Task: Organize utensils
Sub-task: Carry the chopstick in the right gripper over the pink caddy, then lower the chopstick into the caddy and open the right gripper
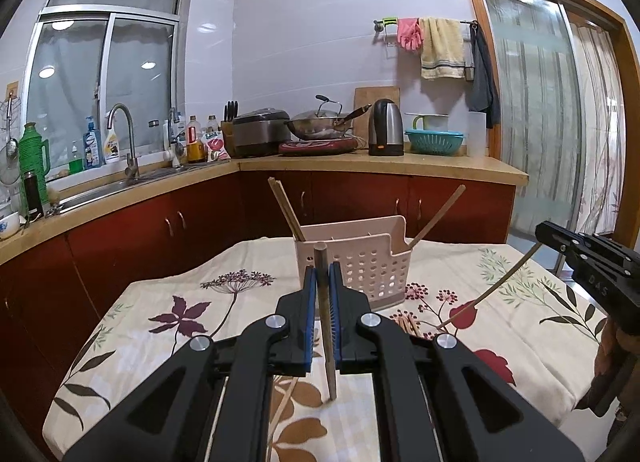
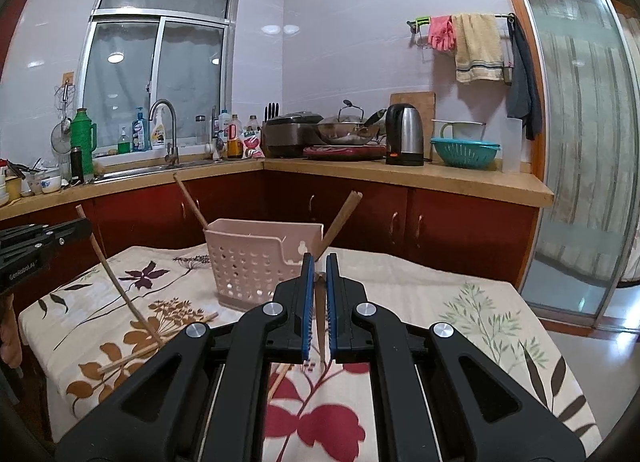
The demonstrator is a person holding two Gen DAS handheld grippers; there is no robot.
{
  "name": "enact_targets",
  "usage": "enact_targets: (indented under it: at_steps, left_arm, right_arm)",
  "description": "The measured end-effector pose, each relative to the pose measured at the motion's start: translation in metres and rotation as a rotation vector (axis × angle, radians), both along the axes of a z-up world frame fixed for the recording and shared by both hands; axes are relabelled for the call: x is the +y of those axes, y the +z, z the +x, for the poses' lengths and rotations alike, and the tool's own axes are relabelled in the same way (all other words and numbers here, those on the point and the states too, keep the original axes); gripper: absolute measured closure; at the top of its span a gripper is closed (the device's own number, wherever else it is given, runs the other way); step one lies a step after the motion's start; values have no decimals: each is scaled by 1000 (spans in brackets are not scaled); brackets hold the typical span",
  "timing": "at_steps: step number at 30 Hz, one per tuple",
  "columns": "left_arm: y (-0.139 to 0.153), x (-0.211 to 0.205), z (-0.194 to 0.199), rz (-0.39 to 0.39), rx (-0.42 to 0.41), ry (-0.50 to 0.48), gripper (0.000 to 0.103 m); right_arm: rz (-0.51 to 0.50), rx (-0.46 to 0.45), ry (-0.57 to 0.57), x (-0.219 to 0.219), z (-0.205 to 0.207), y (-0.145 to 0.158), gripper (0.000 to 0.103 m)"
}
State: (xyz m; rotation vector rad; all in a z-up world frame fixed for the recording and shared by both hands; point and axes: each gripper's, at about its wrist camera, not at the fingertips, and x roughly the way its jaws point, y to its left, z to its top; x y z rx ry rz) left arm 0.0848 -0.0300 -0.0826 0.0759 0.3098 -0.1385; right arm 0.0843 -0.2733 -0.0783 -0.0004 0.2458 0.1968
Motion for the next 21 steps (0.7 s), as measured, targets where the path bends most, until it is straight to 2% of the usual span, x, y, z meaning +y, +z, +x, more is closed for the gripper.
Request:
enact_targets:
  at_steps: [12,21]
  left_arm:
    - [14,-4,21,-6,-32,-10,96]
    - [38,-6,37,-29,-78,-47,96]
  right_arm:
    - [5,-21,-2,4,45,8,97]
    - [30,-53,18,4,51,28,97]
